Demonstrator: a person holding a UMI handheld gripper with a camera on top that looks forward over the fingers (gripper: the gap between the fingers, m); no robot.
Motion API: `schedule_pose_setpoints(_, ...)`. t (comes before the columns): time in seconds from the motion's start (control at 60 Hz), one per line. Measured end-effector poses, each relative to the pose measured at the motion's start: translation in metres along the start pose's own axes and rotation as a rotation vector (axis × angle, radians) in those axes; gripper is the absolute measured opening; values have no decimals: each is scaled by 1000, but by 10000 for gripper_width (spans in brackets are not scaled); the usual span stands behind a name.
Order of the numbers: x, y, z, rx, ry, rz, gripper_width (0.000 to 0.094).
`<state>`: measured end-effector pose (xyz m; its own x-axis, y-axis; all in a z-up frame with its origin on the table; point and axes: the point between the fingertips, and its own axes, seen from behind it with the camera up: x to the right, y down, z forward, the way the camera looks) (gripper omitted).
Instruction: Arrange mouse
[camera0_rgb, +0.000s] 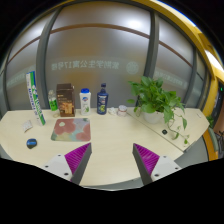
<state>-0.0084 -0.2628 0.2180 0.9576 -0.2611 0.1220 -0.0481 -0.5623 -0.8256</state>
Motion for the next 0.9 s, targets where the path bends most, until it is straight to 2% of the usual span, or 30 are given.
schedule_pose_setpoints(0.183,-18,37,-2,-43,-10,-32,850)
schedule_pose_setpoints(0.317,-68,81,-8,-93,-67,-61,851)
schedule_pose_setpoints(0.5,-197,127,-15,-128,-205,-51,856)
schedule_pose_setpoints(0.717,-381,149,5,-167,-349,-27,854)
schedule_pose_setpoints(0.9,-476,136,50,-146,-362,-50,851)
